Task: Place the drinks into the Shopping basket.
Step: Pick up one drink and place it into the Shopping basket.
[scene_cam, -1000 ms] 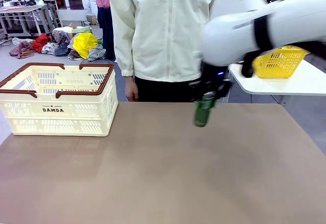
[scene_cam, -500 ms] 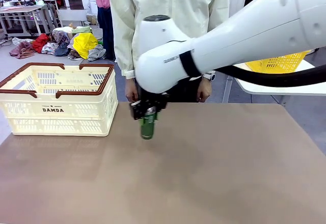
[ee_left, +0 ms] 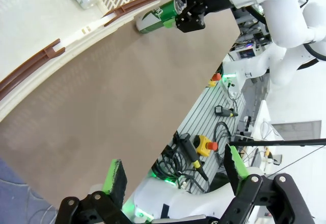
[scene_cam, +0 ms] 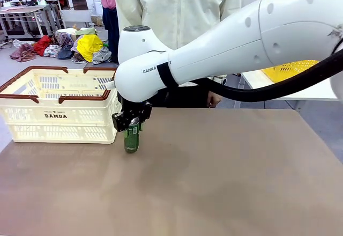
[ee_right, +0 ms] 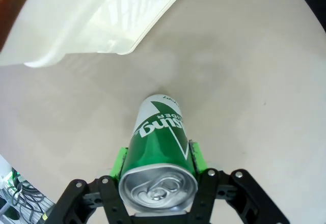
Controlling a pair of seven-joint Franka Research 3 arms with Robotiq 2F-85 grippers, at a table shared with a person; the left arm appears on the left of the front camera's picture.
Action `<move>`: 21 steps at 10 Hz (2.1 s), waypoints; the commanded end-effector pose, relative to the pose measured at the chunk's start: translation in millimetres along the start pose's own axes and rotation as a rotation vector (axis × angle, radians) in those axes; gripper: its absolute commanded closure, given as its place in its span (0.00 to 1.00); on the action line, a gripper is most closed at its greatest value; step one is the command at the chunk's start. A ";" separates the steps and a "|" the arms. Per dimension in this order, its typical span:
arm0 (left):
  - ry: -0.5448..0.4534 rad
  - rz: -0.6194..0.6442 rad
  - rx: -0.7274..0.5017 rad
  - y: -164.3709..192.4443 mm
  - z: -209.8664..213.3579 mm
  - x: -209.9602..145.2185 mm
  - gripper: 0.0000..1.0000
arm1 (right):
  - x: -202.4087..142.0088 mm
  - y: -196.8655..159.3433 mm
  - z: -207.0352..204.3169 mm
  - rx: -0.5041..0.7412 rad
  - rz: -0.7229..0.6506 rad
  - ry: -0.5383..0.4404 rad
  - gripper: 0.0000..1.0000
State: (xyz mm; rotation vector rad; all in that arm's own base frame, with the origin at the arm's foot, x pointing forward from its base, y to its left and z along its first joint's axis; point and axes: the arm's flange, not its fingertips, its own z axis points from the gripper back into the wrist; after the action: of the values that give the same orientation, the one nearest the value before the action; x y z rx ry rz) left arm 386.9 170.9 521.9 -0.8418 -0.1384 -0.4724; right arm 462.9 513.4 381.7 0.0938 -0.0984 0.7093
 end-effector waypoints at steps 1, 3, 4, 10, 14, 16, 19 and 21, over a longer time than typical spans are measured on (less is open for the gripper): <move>0.004 -0.001 -0.002 -1.9 0.2 -2.2 0.00 | 12.1 2.3 5.9 -0.038 0.046 0.031 1.00; 0.004 -0.001 -0.002 -1.9 0.2 -2.2 0.00 | 11.0 5.1 -0.5 -0.052 0.054 0.053 1.00; 0.004 -0.001 -0.002 -1.9 0.2 -2.2 0.00 | 10.2 5.1 -1.0 -0.054 0.055 0.053 1.00; 0.004 -0.001 -0.002 -1.9 0.2 -2.2 0.00 | 7.8 0.5 3.9 -0.052 0.042 0.036 0.00; 0.004 -0.001 -0.002 -1.9 0.2 -2.2 0.00 | -0.3 -17.2 59.6 0.005 0.034 -0.047 0.00; 0.004 -0.001 -0.002 -1.9 0.2 -2.2 0.00 | -25.4 -51.8 128.8 0.114 -0.054 -0.061 0.00; 0.004 -0.001 -0.002 -1.9 0.2 -2.2 0.00 | -115.6 -154.9 245.3 0.325 -0.613 -0.217 0.00; 0.004 -0.001 -0.002 -1.9 0.2 -2.2 0.00 | -209.5 -238.1 281.1 0.579 -0.810 -0.311 0.00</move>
State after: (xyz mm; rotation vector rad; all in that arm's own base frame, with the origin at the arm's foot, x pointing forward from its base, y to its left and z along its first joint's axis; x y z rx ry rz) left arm 386.6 171.8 521.7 -0.8419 -0.1387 -0.4700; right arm 465.3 220.0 647.5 0.6035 -0.0972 0.0522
